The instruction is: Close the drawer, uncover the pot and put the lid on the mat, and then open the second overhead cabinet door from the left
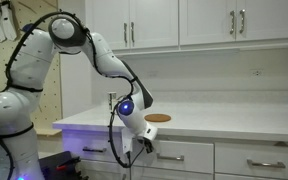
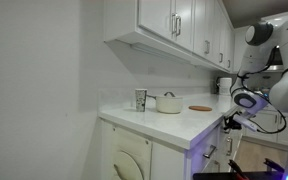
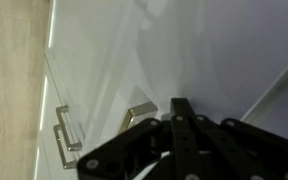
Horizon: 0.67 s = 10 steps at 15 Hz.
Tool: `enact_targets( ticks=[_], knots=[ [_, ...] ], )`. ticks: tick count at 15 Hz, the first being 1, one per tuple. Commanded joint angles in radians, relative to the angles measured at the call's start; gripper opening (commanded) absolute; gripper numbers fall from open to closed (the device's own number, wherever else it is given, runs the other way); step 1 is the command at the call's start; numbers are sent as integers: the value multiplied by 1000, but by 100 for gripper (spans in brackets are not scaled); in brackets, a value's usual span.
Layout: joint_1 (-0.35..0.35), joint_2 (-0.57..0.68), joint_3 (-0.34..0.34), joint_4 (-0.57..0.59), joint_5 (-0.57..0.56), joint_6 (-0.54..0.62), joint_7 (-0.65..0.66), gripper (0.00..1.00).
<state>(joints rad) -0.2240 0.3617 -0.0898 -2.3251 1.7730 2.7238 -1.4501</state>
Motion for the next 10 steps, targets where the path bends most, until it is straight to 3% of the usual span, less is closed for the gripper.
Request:
enact_targets(
  ticks=[1, 5, 10],
  knots=[
    [24, -27, 23, 7, 31, 5, -22, 28],
    [27, -76, 16, -43, -63, 47, 24, 53],
    [89, -195, -73, -188, -503, 73, 347, 92]
  ],
)
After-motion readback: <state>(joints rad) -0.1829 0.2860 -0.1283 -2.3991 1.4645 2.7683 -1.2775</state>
